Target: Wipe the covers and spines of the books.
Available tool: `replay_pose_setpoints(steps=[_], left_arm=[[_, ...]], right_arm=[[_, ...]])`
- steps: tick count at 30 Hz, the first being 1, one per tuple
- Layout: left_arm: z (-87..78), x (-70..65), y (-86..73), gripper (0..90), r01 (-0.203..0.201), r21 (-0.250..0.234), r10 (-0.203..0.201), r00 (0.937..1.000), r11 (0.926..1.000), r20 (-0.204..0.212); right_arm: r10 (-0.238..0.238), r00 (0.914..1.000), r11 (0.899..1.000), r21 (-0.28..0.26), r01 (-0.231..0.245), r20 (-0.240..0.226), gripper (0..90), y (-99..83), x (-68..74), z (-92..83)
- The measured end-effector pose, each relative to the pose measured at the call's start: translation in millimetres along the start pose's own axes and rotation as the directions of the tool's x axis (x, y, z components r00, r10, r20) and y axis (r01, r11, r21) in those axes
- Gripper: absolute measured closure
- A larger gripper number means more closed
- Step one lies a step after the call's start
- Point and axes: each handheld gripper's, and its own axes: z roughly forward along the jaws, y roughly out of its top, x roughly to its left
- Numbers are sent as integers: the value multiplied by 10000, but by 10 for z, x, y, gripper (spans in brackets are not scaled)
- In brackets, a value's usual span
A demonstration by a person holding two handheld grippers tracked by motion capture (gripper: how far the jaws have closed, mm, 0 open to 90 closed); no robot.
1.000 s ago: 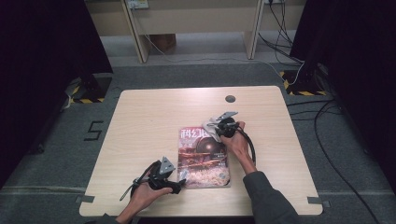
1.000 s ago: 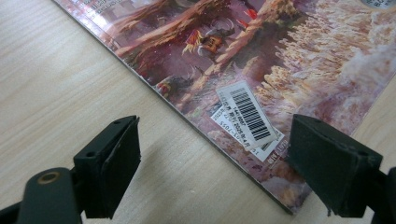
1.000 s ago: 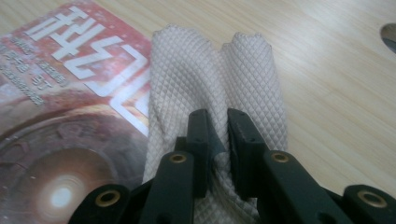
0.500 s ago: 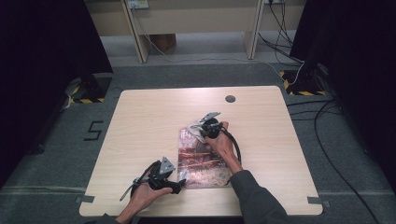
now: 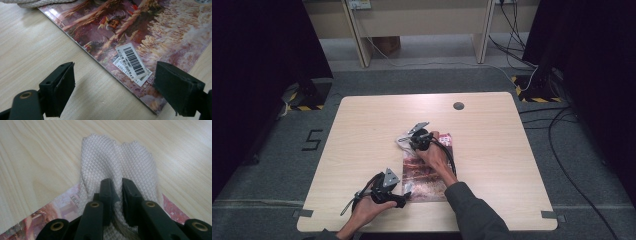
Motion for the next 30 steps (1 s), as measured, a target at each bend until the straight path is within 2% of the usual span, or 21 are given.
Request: replay_pose_setpoints(steps=[3, 8, 11, 18, 20, 23, 27, 30], left_arm=[[-2, -2, -1, 162, -31, -1, 31, 10000, 10000, -14], [0, -1, -1, 162, 5, -2, -5, 10000, 10000, 0], [0, -1, 0, 161, 0, -4, 0, 10000, 10000, 1], [1, -1, -1, 160, 14, -3, -14, 10000, 10000, 3], [1, 0, 0, 160, 12, 0, -12, 10000, 10000, -1], [2, -1, -1, 159, 8, -14, -8, 10000, 10000, -19], [1, 0, -2, 159, 16, -13, -16, 10000, 10000, -8], [-1, -1, -3, 159, 8, -11, -8, 10000, 10000, -12]], right_arm=[[136, 9999, 9999, 12, -136, -31, 793, 1, -21, 4], [435, 9987, 9991, 9, -435, 260, 794, -6, -78, 15], [283, 9992, 9996, 38, -284, 295, 796, -2, -59, 13], [68, 9994, 10000, -34, -69, -339, 796, -30, 53, -21], [56, 9979, 9999, -99, -63, -638, 796, -58, 86, -45], [-12, 9965, 9999, -122, 1, -838, 796, -95, 128, -79], [-156, 9955, 9998, -91, 148, -930, 796, -129, 145, -121], [-66, 9970, 10000, -44, 62, -767, 796, -186, 80, -173]])
